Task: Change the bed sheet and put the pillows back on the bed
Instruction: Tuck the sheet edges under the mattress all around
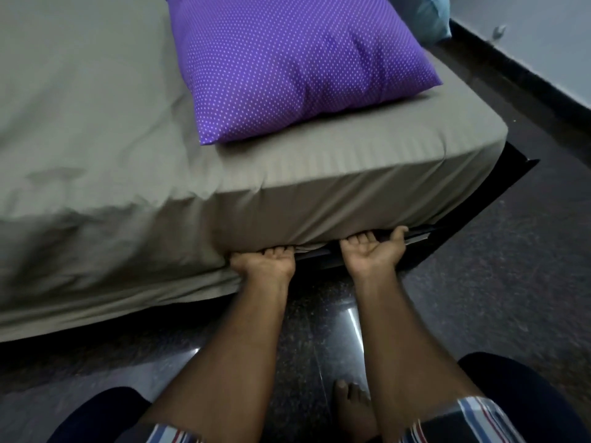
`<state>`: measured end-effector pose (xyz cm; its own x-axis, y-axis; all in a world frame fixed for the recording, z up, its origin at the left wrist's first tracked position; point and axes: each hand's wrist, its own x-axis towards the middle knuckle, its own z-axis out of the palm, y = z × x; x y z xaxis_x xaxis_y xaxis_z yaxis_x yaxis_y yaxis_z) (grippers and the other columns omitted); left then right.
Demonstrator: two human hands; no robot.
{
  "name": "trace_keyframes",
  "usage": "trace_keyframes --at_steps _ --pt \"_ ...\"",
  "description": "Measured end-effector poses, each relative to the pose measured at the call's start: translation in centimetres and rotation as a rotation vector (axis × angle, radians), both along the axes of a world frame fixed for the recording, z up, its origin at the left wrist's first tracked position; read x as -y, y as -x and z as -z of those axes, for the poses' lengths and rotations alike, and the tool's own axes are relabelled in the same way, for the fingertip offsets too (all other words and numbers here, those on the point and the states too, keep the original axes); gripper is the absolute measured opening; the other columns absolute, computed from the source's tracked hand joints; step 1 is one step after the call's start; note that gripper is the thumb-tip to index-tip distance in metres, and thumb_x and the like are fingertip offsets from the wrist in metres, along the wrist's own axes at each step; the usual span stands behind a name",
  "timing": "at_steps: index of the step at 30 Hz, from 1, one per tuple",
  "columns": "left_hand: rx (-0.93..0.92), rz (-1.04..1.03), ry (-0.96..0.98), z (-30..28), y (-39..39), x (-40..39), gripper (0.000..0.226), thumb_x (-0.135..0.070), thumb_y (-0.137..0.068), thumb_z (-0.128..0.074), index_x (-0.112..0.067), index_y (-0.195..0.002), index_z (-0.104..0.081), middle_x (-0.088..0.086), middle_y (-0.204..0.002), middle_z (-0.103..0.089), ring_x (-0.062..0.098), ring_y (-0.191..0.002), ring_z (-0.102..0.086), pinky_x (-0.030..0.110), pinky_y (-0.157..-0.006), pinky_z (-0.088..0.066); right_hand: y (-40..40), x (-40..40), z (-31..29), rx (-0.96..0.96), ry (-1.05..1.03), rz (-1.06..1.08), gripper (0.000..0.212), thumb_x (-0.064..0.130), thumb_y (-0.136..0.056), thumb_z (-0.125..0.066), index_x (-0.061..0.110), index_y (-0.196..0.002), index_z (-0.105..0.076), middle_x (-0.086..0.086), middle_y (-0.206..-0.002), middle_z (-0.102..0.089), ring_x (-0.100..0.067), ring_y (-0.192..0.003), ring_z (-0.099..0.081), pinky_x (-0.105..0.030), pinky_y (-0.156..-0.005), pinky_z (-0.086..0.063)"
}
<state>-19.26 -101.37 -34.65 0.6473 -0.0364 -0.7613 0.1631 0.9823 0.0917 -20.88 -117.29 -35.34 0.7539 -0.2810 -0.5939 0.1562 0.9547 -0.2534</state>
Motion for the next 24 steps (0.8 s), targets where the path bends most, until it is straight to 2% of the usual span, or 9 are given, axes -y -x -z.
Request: trace_keyframes --at_steps 2,5,8,10,13,16,19,21,24 --pt "-0.033 -0.077 0.005 -0.8 -0.6 0.5 0.06 -0.066 -0.095 -0.026 -0.02 -0.105 -0.063 0.011 -0.142 -0.056 0.03 -0.13 -0.053 0.052 -0.115 -0.036 0.9 -0.8 0.3 -0.092 0.089 -0.036 0.078 0.062 -0.097 -0.043 0.007 -0.151 -0.032 -0.013 -0.155 -0.038 -0.031 -0.142 -0.04 -0.052 -0.116 -0.031" --pt "-0.093 -0.173 0.005 -1.4 -1.4 1.2 0.07 -0.075 -0.093 -0.023 -0.025 -0.114 -0.066 0.002 -0.144 -0.056 0.028 -0.132 -0.051 0.053 -0.114 -0.036 1.8 -3.9 0.3 -0.291 0.284 -0.131 0.063 0.049 -0.104 -0.039 0.004 -0.149 -0.036 -0.018 -0.152 -0.044 -0.031 -0.137 -0.046 -0.041 -0.112 -0.037" --pt "-0.05 -0.162 -0.004 -1.6 -1.7 0.9 0.079 -0.08 -0.089 -0.022 -0.027 -0.134 -0.059 0.001 -0.149 -0.052 0.031 -0.139 -0.043 0.056 -0.116 -0.03 1.4 -6.8 0.0 -0.148 0.236 -0.248 0.082 0.061 -0.098 -0.04 0.001 -0.153 -0.029 -0.02 -0.154 -0.039 -0.033 -0.141 -0.041 -0.045 -0.118 -0.03" --pt "-0.012 -0.075 -0.014 -1.2 -1.3 0.7 0.077 -0.076 -0.092 -0.02 -0.02 -0.124 -0.063 0.007 -0.144 -0.055 0.033 -0.135 -0.048 0.057 -0.114 -0.034 0.4 -7.3 0.0 -0.051 0.154 -0.229 0.089 0.07 -0.091 -0.044 0.004 -0.15 -0.035 -0.017 -0.149 -0.045 -0.033 -0.137 -0.046 -0.049 -0.119 -0.03" --pt "0.026 0.119 -0.009 -0.4 0.6 -1.0 0.055 -0.048 -0.101 -0.028 -0.006 -0.114 -0.061 0.017 -0.144 -0.053 0.034 -0.133 -0.049 0.052 -0.116 -0.034 -0.8 -7.3 0.2 -0.005 0.081 -0.177 0.081 0.077 -0.085 -0.047 0.013 -0.135 -0.051 -0.013 -0.139 -0.054 -0.031 -0.128 -0.053 -0.054 -0.115 -0.034" --pt "0.045 0.273 -0.077 0.2 2.7 -3.5 0.068 -0.048 -0.103 -0.026 0.003 -0.146 -0.04 0.024 -0.152 -0.041 0.038 -0.141 -0.041 0.048 -0.118 -0.03 -1.7 -7.5 0.5 0.019 0.053 -0.167 0.079 0.08 -0.083 -0.045 0.021 -0.135 -0.053 -0.012 -0.144 -0.051 -0.03 -0.128 -0.052 -0.056 -0.115 -0.032" --pt "0.002 0.167 -0.107 0.4 3.8 -4.3 0.082 -0.063 -0.101 -0.024 0.002 -0.151 -0.03 0.025 -0.154 -0.038 0.039 -0.143 -0.038 0.048 -0.118 -0.029 -1.6 -7.5 0.4 -0.02 -0.017 -0.16 0.102 0.084 -0.079 -0.044 0.017 -0.155 -0.03 -0.012 -0.157 -0.034 -0.031 -0.143 -0.036 -0.058 -0.118 -0.024" --pt "0.029 0.037 -0.036 0.1 2.9 -3.7 0.086 -0.068 -0.098 -0.023 -0.001 -0.152 -0.03 0.023 -0.156 -0.035 0.039 -0.144 -0.035 0.052 -0.12 -0.026 -1.5 -7.6 0.6 -0.022 -0.055 -0.141 0.107 0.085 -0.079 -0.043 0.013 -0.156 -0.024 -0.011 -0.159 -0.031 -0.03 -0.145 -0.032 -0.057 -0.117 -0.021" --pt "0.049 -0.099 0.008 0.0 0.0 -2.6 0.076 -0.072 -0.094 -0.024 -0.017 -0.135 -0.057 0.014 -0.148 -0.051 0.036 -0.135 -0.048 0.058 -0.115 -0.032 -0.6 -7.3 1.2 0.03 -0.058 -0.142 0.098 0.078 -0.084 -0.047 0.006 -0.15 -0.034 -0.013 -0.15 -0.043 -0.031 -0.138 -0.042 -0.056 -0.114 -0.028"
